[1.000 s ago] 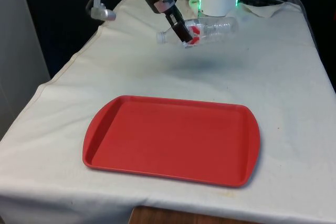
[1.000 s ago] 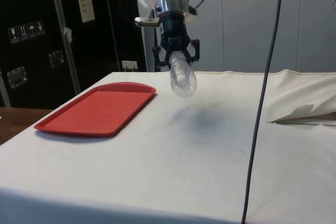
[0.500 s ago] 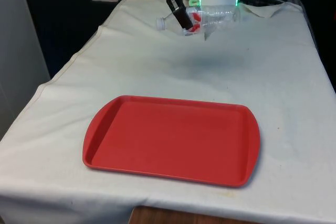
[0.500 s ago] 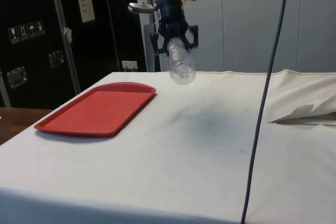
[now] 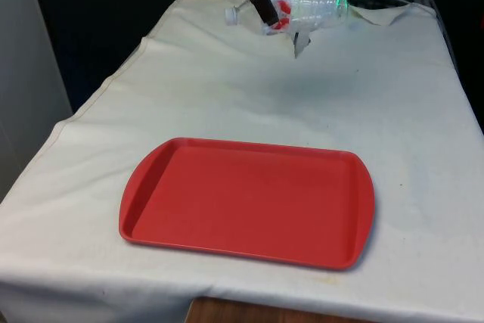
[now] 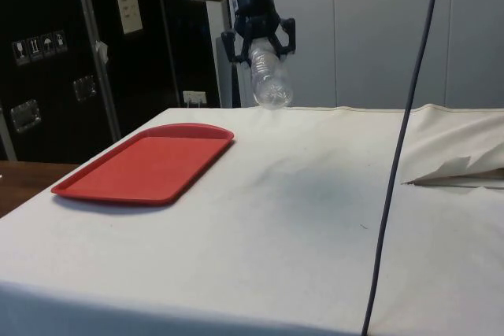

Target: Place the bottle upright on the tray.

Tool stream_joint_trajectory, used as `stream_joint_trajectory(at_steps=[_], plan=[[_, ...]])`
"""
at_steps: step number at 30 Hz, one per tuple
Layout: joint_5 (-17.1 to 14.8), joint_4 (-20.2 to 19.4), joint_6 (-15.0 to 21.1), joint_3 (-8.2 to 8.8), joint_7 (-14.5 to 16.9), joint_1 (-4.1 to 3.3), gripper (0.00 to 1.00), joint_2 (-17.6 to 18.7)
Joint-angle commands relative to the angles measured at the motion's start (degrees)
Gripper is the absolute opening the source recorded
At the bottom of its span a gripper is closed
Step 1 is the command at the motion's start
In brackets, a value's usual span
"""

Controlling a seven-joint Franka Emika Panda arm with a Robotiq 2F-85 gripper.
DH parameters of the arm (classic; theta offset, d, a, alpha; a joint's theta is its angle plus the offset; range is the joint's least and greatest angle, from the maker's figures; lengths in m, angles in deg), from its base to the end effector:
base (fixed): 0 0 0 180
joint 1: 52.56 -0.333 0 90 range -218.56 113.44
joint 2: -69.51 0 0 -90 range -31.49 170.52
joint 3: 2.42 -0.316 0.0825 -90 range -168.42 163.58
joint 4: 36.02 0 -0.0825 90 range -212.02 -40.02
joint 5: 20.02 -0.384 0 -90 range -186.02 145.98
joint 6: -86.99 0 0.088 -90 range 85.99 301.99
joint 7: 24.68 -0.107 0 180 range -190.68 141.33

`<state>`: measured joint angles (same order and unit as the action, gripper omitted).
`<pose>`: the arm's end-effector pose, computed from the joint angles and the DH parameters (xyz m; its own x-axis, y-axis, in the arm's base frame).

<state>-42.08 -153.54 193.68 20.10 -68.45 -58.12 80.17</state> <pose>0.5244 -0.1260 0.3338 0.2727 -0.8648 -0.4216 -0.9382 -0.3361 0.0825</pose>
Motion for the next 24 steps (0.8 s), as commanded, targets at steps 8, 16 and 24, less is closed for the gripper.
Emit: stream_joint_trajectory(at_steps=[8, 16, 24], plan=[[2.3, 1.0, -1.9, -0.34, -2.5, -0.23, 0.14, -1.8], [3.9, 2.1, -3.5, -0.74, -4.3, -0.23, 0.14, -3.3], [5.7, 3.2, -5.3, -1.38, -6.3, -0.29, 0.14, -4.7]])
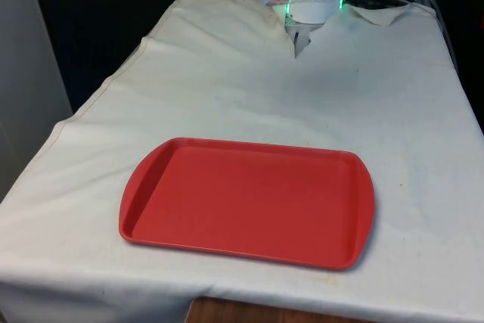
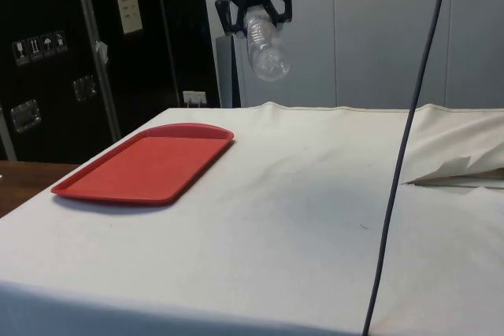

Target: Place the bottle upright on the tray.

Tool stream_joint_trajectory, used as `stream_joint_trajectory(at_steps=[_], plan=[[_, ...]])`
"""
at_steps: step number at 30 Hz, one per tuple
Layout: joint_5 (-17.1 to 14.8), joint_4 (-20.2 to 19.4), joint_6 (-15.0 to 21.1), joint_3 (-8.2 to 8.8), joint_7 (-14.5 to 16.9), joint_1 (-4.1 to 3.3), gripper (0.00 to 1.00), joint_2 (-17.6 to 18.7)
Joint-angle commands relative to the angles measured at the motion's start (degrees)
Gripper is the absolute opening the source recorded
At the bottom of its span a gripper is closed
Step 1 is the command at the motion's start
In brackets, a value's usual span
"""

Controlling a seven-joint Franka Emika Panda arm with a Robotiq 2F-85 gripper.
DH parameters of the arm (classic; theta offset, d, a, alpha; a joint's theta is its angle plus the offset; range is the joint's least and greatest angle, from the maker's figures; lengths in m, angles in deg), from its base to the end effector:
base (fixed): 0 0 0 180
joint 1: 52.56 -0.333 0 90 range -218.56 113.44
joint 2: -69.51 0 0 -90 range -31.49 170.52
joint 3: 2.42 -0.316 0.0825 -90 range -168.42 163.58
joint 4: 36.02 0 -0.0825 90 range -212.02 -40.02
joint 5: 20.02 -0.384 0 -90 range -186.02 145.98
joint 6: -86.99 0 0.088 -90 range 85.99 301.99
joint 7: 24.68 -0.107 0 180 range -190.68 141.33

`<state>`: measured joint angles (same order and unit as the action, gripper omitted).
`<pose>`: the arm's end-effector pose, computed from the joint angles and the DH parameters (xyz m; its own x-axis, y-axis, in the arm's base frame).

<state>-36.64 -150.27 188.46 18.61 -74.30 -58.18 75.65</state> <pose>0.5269 -0.1159 0.3915 0.2787 -0.8865 -0.3694 -0.9344 -0.3392 0.1090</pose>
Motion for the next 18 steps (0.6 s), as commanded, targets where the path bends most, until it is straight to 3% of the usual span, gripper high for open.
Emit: stream_joint_trajectory(at_steps=[1, 3, 10, 13, 18], plan=[[0.7, 0.3, -0.5, -0.11, -1.0, -0.23, 0.14, -0.5], [0.5, 0.3, -0.4, -0.23, -0.6, 0.0, 0.14, -0.3], [2.6, 1.3, -1.8, -1.2, -3.2, -0.29, 0.14, -1.6], [2.9, 1.5, -1.9, -1.78, -3.6, -0.06, 0.14, -1.6], [4.5, 2.3, -2.1, -3.32, -6.3, -0.34, 0.14, -1.4]])
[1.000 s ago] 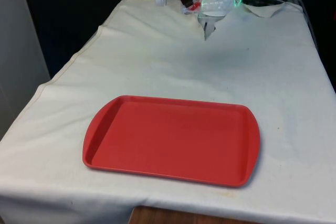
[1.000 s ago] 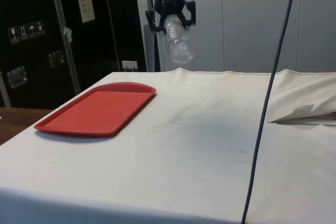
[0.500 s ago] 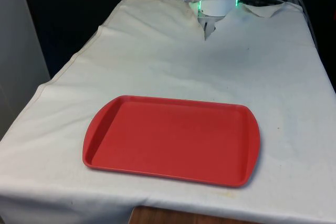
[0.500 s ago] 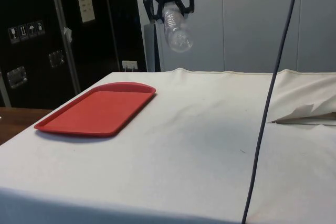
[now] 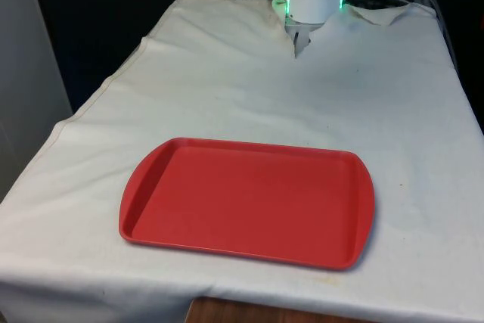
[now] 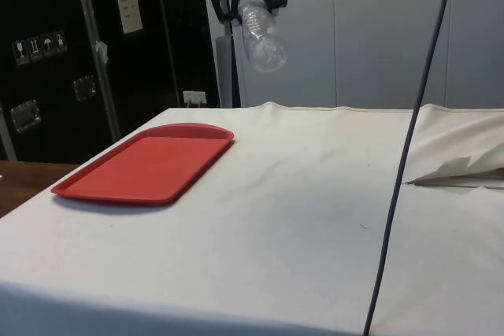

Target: Place the bottle upright on the tray.

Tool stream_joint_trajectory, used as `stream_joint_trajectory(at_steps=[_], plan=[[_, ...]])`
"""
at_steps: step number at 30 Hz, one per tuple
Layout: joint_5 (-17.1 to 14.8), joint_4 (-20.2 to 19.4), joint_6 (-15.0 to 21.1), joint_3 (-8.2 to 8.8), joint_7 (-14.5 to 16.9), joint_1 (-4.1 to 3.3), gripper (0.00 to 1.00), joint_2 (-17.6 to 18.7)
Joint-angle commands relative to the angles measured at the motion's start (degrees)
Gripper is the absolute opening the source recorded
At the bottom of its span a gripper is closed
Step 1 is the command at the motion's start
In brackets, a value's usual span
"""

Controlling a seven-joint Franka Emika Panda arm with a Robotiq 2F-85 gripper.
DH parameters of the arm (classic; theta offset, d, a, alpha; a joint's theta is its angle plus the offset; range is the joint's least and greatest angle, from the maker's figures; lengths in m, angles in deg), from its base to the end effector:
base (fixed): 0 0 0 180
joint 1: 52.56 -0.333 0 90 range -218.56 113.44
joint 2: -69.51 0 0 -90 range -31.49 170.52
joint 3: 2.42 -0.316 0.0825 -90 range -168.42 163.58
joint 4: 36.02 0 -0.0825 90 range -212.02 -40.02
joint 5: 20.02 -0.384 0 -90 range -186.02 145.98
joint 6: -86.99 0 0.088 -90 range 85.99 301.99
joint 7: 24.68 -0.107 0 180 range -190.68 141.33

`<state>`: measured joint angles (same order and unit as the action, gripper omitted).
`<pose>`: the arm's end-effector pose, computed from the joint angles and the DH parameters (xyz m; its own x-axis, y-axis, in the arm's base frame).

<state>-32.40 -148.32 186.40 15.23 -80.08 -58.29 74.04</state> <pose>0.5326 -0.0899 0.4168 0.2815 -0.9088 -0.3079 -0.9289 -0.3385 0.1500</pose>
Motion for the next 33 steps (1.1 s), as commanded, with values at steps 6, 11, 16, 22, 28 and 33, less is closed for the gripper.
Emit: stream_joint_trajectory(at_steps=[6, 11, 16, 22, 28, 33], plan=[[1.1, 1.3, -0.1, -1.15, -2.2, -0.17, 0.14, 0.7], [2.0, 3.2, 0.0, -1.83, -4.0, -0.17, 0.14, 2.1], [2.5, 4.8, -0.1, -2.23, -5.2, -0.23, 0.14, 3.3], [3.2, 7.8, -0.1, -2.69, -7.2, -0.29, 0.14, 5.7], [3.8, 10.6, -0.2, -2.92, -8.8, -0.46, 0.14, 7.8], [4.2, 12.7, -0.3, -2.92, -10.1, -0.63, 0.14, 9.5]])
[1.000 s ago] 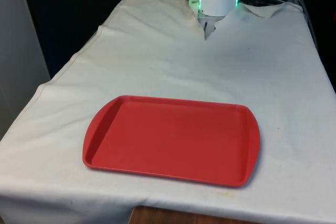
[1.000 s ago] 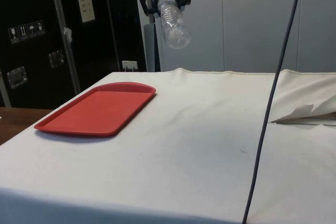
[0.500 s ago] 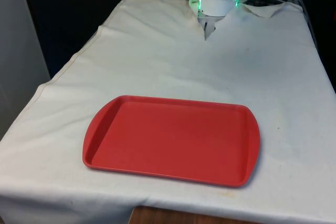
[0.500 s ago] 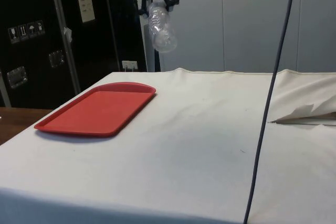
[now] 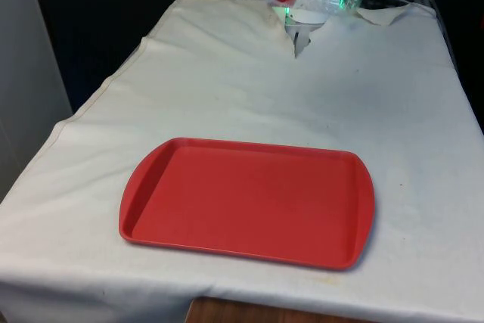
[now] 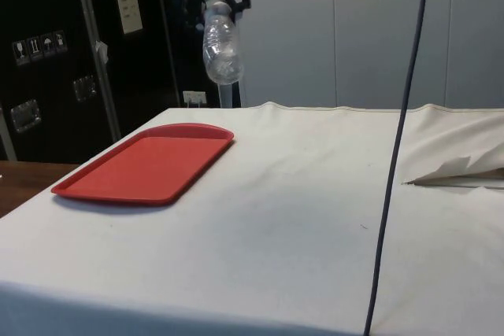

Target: Place the bottle upright on the tray.

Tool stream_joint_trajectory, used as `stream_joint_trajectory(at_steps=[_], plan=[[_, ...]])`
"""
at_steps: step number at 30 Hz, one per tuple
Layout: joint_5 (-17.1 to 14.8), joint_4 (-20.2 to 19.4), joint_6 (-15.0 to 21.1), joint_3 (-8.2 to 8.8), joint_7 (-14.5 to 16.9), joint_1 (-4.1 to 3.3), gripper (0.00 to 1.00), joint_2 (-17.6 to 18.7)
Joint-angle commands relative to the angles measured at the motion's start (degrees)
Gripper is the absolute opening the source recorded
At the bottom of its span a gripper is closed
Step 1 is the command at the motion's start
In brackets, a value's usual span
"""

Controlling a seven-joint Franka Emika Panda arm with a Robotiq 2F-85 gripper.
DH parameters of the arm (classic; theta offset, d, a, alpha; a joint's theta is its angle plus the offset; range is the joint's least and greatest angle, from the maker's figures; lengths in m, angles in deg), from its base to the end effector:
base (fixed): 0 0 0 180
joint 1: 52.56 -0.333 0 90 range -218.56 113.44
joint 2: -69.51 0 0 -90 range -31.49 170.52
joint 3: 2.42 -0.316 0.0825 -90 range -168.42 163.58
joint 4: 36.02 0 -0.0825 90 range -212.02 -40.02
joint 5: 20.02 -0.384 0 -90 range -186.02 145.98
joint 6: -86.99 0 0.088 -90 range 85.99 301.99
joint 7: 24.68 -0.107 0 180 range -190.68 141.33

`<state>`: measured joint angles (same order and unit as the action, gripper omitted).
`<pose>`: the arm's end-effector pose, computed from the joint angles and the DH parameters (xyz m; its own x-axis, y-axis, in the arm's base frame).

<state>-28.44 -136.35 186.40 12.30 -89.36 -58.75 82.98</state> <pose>0.5935 -0.0662 0.4205 0.2288 -0.9582 -0.1715 -0.9477 -0.2595 0.1856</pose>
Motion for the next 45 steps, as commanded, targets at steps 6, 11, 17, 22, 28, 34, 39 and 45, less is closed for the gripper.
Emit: stream_joint_trajectory(at_steps=[6, 11, 17, 22, 28, 34, 39, 45], plan=[[1.1, 3.6, -0.3, -0.06, -2.5, -0.4, 0.14, 2.7], [1.7, 5.8, -0.4, 0.0, -3.7, -0.57, 0.14, 4.4], [2.6, 8.4, -0.5, 0.0, -5.2, -0.8, 0.14, 6.5], [3.4, 10.6, -0.5, 0.0, -6.3, -0.86, 0.14, 8.2], [4.5, 13.3, -0.7, 0.06, -7.8, -0.97, 0.14, 10.3], [5.8, 15.8, -0.7, 0.06, -9.2, -1.03, 0.14, 12.4], [6.8, 16.7, -0.6, 0.06, -10.3, -1.26, 0.14, 13.1], [9.1, 18.0, -0.6, 0.06, -12.3, -1.66, 0.14, 14.1]])
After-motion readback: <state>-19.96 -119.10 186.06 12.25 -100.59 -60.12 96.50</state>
